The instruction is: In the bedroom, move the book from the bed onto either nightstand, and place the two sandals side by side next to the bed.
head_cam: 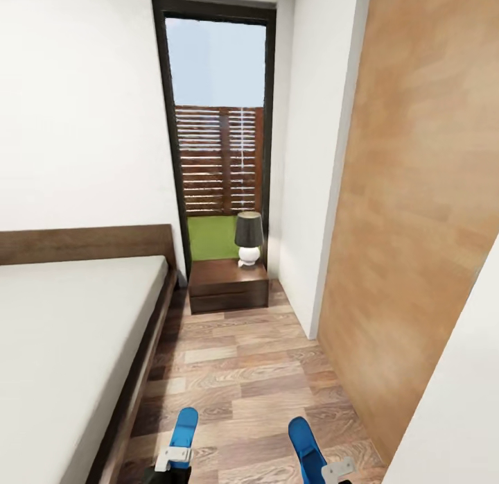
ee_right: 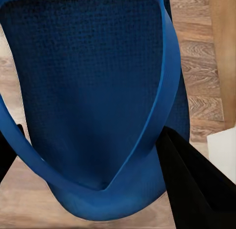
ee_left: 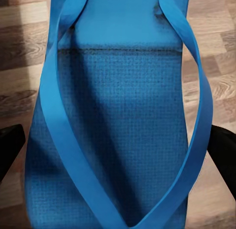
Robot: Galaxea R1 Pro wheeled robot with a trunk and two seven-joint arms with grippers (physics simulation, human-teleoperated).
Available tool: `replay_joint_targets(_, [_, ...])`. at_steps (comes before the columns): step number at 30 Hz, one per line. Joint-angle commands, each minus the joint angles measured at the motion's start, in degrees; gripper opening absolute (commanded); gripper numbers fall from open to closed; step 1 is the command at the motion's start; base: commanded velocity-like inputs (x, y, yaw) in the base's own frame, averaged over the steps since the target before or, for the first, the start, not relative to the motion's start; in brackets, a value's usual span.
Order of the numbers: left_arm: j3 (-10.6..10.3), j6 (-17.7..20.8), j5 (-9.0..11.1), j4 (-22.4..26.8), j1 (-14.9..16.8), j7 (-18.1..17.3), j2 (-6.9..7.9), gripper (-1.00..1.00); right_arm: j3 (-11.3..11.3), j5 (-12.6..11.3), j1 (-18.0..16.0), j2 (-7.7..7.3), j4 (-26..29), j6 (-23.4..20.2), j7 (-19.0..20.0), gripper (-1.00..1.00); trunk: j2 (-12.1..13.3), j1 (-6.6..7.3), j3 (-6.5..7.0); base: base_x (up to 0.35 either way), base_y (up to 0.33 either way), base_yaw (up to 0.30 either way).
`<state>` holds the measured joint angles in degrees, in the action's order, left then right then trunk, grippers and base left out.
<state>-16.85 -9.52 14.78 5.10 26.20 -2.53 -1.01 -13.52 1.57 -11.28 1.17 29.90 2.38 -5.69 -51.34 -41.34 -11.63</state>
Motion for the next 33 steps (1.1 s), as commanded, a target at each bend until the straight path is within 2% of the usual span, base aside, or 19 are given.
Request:
replay_joint_targets(1, [-0.37,-0.24,0.60,-0.10,0.07,-0.19,0.00,-1.00,-0.32,0.10,-0.06,-0.03,-0.04,0.08,-0.55,-1.00,-0.05,-0.04,-0.07,0.330,0.000,0.000])
replay_joint_targets(33, [-0.37,-0.24,0.60,-0.10,0.06,-0.19,-0.01,-1.00,-0.33,0.10,-0.06,-0.03,-0.03,0.08,-0.55,-1.00,-0.05,-0.04,-0.07,0.330,0.000,0.000])
